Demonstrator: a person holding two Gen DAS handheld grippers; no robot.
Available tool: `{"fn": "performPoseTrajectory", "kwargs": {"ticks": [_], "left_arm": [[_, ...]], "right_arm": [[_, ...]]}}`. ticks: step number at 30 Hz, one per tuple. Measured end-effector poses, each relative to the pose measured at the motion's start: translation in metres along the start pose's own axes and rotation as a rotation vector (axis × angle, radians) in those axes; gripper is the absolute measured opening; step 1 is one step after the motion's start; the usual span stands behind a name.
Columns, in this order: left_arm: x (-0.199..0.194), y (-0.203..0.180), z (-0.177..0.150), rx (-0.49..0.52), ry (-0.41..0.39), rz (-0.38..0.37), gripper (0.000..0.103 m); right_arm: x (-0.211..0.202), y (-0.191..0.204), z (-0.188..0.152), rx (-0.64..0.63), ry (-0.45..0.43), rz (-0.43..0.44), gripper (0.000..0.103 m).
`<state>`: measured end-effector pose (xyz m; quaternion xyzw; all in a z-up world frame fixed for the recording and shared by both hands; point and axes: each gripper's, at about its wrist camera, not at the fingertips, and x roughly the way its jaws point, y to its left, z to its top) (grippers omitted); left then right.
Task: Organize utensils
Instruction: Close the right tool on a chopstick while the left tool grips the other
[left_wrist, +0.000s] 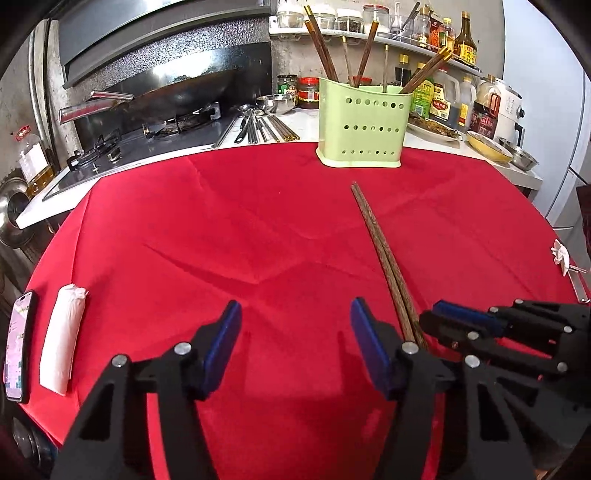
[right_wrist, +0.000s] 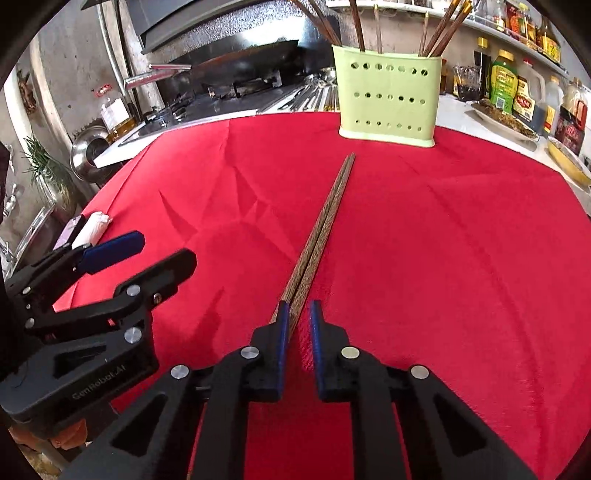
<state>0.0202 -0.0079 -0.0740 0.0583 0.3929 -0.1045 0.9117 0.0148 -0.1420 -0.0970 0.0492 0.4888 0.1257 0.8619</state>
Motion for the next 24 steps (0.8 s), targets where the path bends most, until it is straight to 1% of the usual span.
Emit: {"fn": "performPoseTrajectory", "kwargs": {"ticks": [6,11,14,18,21,24], "left_arm": [[0.009,0.009,0.0,-0.031,0.018,-0.002,0.061],[0.006,0.007,-0.001,-0.027,0.016,-0.014,0.061],[0.003,-0.004,-0.002,0.009,0.019,-0.057,0.061],[0.002,-0.025,-0.003,0.07,0.023,-0.139,0.061],[0.004,-0.036,-0.003,0.083,0.031,-0.181,0.061],[0.01,-0.046,-0.003,0.076,0.05,-0.201,0.061]], "right_arm": [[0.009,0.003,0.001,0.005,0.011,0.004,0.012],[0.009,0.01,0.0,-0.043,0.01,-0.06,0.011],[0.004,0.001,-0.003,-0.051,0.01,-0.089,0.008],[-0.004,-0.02,-0.01,-0.037,0.007,-0.123,0.007],[-0.01,-0.035,-0.016,-0.023,0.006,-0.147,0.007],[-0.016,-0.045,-0.021,-0.006,0.009,-0.155,0.007]]}}
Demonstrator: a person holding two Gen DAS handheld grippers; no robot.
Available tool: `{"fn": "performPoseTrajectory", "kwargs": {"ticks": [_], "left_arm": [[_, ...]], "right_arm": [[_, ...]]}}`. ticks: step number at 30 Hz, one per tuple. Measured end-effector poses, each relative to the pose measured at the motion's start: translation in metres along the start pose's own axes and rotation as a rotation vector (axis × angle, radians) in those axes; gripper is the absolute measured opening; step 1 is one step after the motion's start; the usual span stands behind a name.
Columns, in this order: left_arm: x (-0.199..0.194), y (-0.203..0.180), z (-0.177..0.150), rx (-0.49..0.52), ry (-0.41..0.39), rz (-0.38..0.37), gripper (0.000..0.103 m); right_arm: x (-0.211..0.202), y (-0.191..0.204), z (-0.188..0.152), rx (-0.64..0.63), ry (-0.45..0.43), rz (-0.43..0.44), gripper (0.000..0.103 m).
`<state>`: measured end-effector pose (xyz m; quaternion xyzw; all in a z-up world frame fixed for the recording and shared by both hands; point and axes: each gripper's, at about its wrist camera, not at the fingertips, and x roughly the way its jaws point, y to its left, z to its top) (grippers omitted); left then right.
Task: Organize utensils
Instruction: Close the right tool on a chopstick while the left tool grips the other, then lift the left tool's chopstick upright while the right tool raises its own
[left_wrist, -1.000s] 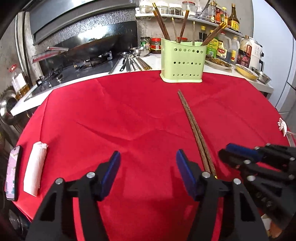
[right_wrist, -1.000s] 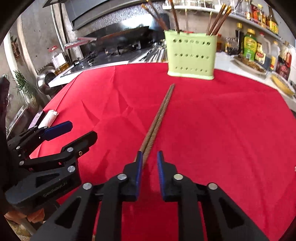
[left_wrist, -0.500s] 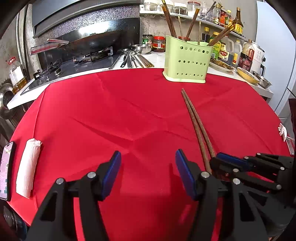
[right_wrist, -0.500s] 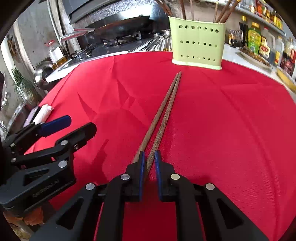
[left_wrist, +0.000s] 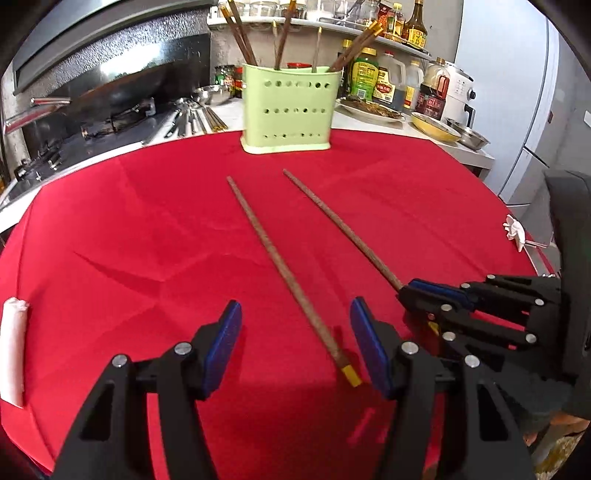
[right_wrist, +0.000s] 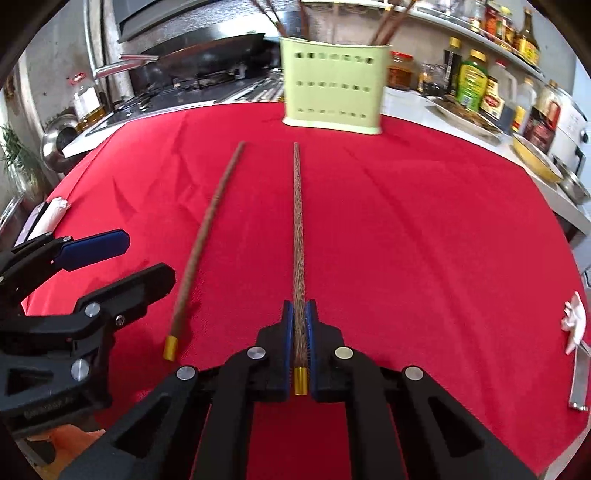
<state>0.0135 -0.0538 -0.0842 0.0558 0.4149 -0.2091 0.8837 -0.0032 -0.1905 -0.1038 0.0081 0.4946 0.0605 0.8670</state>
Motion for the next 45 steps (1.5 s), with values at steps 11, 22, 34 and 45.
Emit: {"fn": "performPoseTrajectory", "kwargs": {"ticks": [11,22,34,45], "left_arm": [[0.016,-0.006,-0.01,0.019,0.094,0.092,0.045],[0.005,0.011,-0.019,0.043,0.099,0.142,0.035],[-0.001,-0.009,-0.03,0.131,0.096,0.149,0.013],[-0.009,0.005,-0.032,0.076,0.072,0.129,0.007]], "right_arm": [[-0.007,-0.012,-0.009,0.025,-0.003,-0.007,0.008],[-0.012,-0.024,-0.018,0.041,-0.012,-0.014,0.01],[-0.02,-0.018,-0.033,0.015,-0.054,-0.008,0.013],[-0.024,-0.014,-0.036,0.005,-0.089,0.002,0.007]]}}
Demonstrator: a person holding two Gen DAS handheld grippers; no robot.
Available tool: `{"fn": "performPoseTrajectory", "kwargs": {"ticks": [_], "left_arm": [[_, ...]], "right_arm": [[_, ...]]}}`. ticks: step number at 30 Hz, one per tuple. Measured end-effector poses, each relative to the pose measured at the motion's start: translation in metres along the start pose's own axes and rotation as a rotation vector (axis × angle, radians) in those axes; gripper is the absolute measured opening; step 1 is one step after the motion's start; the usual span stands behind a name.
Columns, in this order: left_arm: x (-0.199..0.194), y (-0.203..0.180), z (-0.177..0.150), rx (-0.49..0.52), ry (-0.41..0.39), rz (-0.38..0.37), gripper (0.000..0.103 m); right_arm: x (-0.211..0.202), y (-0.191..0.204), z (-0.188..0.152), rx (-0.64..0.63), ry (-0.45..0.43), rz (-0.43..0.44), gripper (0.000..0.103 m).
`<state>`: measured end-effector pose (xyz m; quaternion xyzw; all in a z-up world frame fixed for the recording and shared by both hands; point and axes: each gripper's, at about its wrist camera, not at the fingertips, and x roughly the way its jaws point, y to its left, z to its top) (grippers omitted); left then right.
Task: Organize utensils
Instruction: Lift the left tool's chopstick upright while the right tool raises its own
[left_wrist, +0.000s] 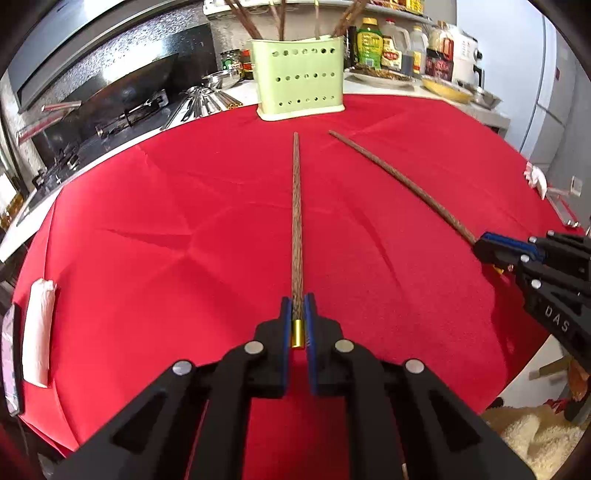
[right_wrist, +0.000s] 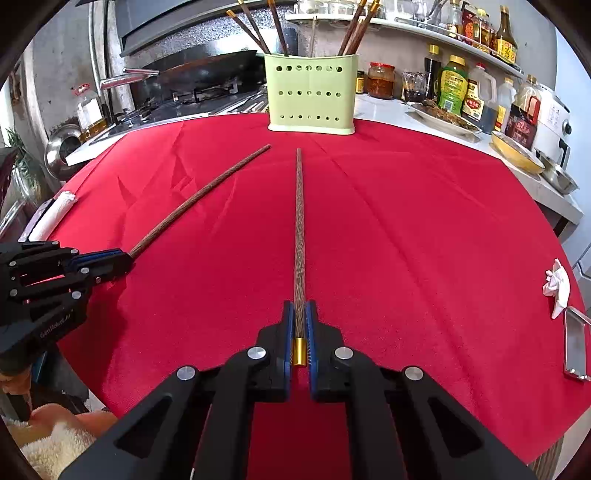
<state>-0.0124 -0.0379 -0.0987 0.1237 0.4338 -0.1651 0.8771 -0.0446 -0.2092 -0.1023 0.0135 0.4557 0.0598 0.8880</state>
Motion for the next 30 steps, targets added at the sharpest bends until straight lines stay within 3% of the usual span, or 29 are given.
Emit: {"fn": "performPoseTrajectory", "kwargs": {"ticks": [16,23,24,30], "left_arm": [[-0.061,0.009,0.029,-0.034,-0.2,0.02,0.007],[-0.101,0.015,0.056,-0.022,-0.336,0.027,0.007],[-0.108,0.016,0.061,-0.02,-0.359,0.028,0.007],[-0.144,0.026,0.095,-0.027,-0.475,-0.01,0.007]], "right_arm": [[-0.066,-0.001,0.03,-0.01,-0.192,-0.009,0.007],[-0.104,-0.004,0.056,-0.002,-0.306,-0.013,0.006],[-0.11,-0.005,0.061,-0.004,-0.322,-0.014,0.0],[-0.136,-0.007,0.088,-0.009,-0.385,-0.02,0.0]]}}
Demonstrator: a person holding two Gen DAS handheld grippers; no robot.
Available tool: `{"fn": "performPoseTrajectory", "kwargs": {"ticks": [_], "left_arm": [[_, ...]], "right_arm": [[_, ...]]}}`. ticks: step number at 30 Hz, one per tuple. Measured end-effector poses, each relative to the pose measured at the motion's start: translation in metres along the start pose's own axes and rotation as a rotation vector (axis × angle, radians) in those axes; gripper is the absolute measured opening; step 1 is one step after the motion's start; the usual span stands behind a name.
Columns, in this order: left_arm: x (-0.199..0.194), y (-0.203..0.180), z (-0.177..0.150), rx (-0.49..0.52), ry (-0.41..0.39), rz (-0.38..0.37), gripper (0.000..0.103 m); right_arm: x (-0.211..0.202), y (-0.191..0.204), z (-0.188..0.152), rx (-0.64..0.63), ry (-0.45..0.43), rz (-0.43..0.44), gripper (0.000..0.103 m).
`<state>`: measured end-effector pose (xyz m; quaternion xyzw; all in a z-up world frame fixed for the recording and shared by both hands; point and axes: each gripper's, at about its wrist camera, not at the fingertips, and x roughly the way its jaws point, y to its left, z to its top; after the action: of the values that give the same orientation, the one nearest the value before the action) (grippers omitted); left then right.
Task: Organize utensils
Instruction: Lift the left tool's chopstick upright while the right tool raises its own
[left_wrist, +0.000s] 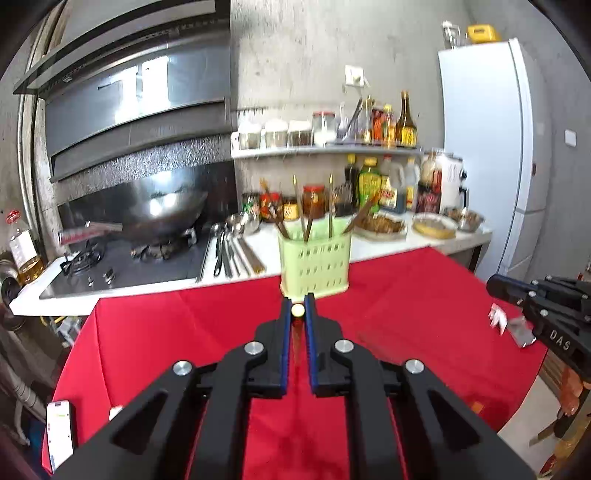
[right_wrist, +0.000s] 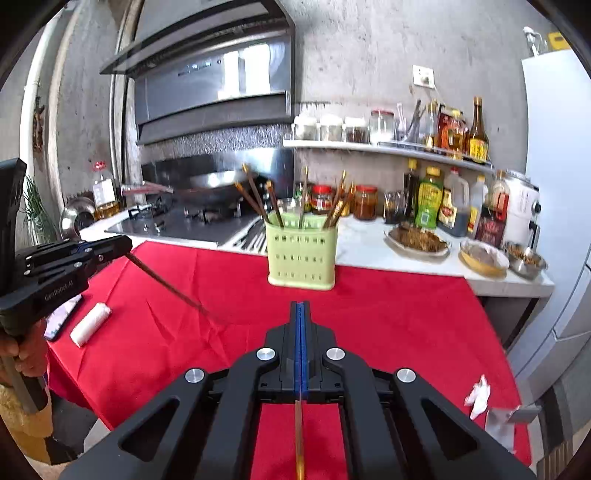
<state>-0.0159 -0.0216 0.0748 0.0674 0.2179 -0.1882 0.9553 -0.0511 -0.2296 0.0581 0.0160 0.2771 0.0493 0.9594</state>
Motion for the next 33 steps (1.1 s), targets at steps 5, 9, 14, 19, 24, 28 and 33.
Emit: {"fn": "performPoseTrajectory", "kwargs": {"ticks": [5,9,14,19,24,28,33], "left_arm": [[0.004,0.003,0.01,-0.008,-0.018,0.0,0.007],[0.002,0.004,-0.001,-0.012,-0.039,-0.002,0.007],[-0.009,0.005,-0.016,-0.028,-0.052,0.007,0.007],[-0.015,0.008,-0.024,-0.03,-0.046,0.012,0.007],[-0.018,0.007,-0.026,-0.025,-0.046,0.01,0.007],[-0.019,0.008,-0.029,-0.026,-0.045,0.013,0.007],[-0.019,0.008,-0.029,-0.032,-0.043,0.015,0.007]], "right_arm": [[0.024,-0.005,-0.014,0.004,0.104,0.011,0.002],[0.047,-0.002,-0.067,0.001,0.236,0.045,0.006],[0.064,0.003,-0.121,0.032,0.366,0.039,0.008],[0.063,0.003,-0.141,0.052,0.396,0.013,0.014],[0.061,0.002,-0.146,0.049,0.404,-0.011,0.016],[0.052,0.0,-0.154,0.043,0.408,-0.025,0.016],[0.047,0.004,-0.158,0.022,0.395,-0.047,0.014]]}}
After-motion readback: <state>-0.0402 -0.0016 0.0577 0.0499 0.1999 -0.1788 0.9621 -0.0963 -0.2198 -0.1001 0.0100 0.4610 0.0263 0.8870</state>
